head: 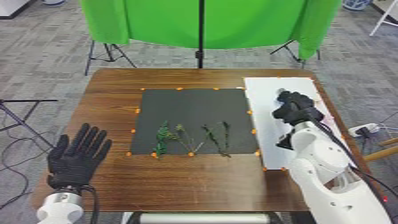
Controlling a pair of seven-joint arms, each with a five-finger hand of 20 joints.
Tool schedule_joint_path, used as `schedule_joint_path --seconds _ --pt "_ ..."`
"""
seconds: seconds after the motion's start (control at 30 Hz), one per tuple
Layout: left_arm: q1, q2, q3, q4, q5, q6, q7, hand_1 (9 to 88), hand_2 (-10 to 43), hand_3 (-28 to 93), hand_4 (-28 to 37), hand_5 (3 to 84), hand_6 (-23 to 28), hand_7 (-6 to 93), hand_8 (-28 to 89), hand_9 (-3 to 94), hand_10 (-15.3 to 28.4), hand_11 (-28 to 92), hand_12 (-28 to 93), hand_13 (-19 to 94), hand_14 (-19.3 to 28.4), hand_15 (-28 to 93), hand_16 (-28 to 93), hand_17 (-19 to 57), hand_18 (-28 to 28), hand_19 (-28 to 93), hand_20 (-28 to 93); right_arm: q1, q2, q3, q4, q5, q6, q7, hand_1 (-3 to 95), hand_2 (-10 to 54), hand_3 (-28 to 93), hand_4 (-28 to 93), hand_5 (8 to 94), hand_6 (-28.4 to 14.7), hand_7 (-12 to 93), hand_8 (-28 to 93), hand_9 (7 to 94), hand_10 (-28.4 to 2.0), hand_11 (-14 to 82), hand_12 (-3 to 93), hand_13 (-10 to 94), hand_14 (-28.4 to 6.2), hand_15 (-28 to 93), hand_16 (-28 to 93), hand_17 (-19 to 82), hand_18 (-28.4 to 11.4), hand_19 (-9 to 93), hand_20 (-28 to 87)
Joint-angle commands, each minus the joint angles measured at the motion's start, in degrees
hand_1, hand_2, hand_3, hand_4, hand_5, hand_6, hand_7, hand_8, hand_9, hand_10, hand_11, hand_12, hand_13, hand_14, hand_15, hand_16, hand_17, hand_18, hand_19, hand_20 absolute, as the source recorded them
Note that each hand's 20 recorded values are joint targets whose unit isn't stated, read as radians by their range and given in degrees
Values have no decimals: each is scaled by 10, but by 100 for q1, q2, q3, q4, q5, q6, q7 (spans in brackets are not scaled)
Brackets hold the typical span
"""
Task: Arrange flowers
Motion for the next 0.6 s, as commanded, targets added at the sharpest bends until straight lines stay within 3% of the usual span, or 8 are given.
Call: schedule_joint_path --seconds 0.03,0.17,0.27,0.3,0.4,0.47,0.53,0.6 --pt "105 -71 16 -12 55 24 -9 281 115 788 -283 451 100 102 -87 388 156 189 99 270 163 329 -69 -83 133 332 109 202 212 -300 545 -699 17 -326 476 -95 862 -283 485 -40 171 -143 460 -161 158 135 375 -175 578 127 256 -259 893 514" --pt "99 -69 37 -4 2 48 -12 280 115 788 -283 452 100 103 -88 388 156 190 99 270 163 329 -69 -83 133 333 110 420 331 -554 878 -976 -80 -509 497 -95 860 -283 536 -17 175 -148 516 -135 165 131 391 -169 630 146 262 -255 905 522" --pt "46 -62 32 0 -266 -1 -123 281 116 787 -283 452 101 104 -87 389 157 190 99 270 162 328 -70 -83 133 333 110 524 369 -661 1070 -1037 -167 -556 509 -95 856 -283 555 -8 179 -151 560 -136 175 136 408 -166 676 164 270 -251 915 532" --pt "43 -59 32 -10 -300 9 -130 281 118 785 -283 453 102 103 -87 389 156 190 99 271 162 328 -70 -83 133 333 110 521 373 -670 1111 -1052 -140 -573 511 -95 856 -283 558 -7 180 -151 567 -135 177 137 413 -165 683 166 271 -251 917 534" --pt "45 -74 22 -9 -257 0 -158 281 122 782 -283 455 102 103 -87 389 156 191 99 270 163 328 -70 -83 133 334 110 534 303 -667 1224 -1015 -166 -562 529 -95 851 -283 566 -9 179 -151 603 -128 207 151 442 -164 726 188 284 -248 927 547" --pt "38 -69 17 1 -299 -15 -170 281 124 781 -283 455 103 104 -87 389 157 191 99 270 163 328 -70 -83 133 335 110 506 269 -666 1277 -945 -98 -511 567 -95 784 -283 571 -15 175 -146 629 -129 239 164 495 -141 684 298 301 -244 929 544" --pt "43 -67 17 -5 -339 20 -163 281 124 780 -283 455 103 104 -87 389 157 190 99 270 162 327 -70 -83 133 336 111 451 265 -671 1326 -892 111 -476 615 -95 718 -283 589 -16 183 -145 671 -127 240 217 548 -116 637 365 314 -237 927 532" --pt "56 -74 13 -7 -311 11 -164 280 125 780 -283 456 103 103 -87 389 157 191 99 270 163 328 -70 -83 133 337 110 388 264 -659 1321 -862 272 -488 645 -95 695 -283 623 -12 212 -152 752 -110 151 357 602 -94 606 389 334 -227 921 519"
